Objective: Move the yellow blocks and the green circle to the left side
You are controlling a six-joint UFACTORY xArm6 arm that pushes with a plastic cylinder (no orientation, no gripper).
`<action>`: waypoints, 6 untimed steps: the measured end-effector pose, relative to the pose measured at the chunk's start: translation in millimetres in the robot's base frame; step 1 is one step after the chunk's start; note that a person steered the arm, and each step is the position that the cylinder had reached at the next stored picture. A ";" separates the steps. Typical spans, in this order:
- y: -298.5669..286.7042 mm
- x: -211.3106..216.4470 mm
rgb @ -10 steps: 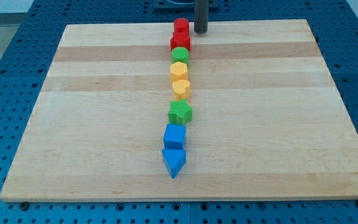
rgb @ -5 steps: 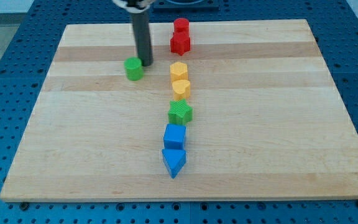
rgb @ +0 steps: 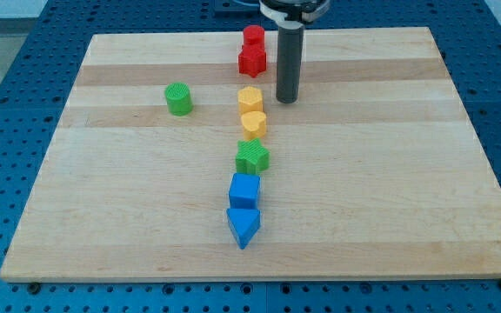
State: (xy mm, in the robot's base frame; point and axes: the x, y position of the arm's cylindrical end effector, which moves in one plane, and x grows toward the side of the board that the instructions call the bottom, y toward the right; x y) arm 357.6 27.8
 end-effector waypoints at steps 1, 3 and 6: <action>-45.1 5.3; -103.8 21.9; 29.6 63.4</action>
State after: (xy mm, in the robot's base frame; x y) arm 421.1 57.4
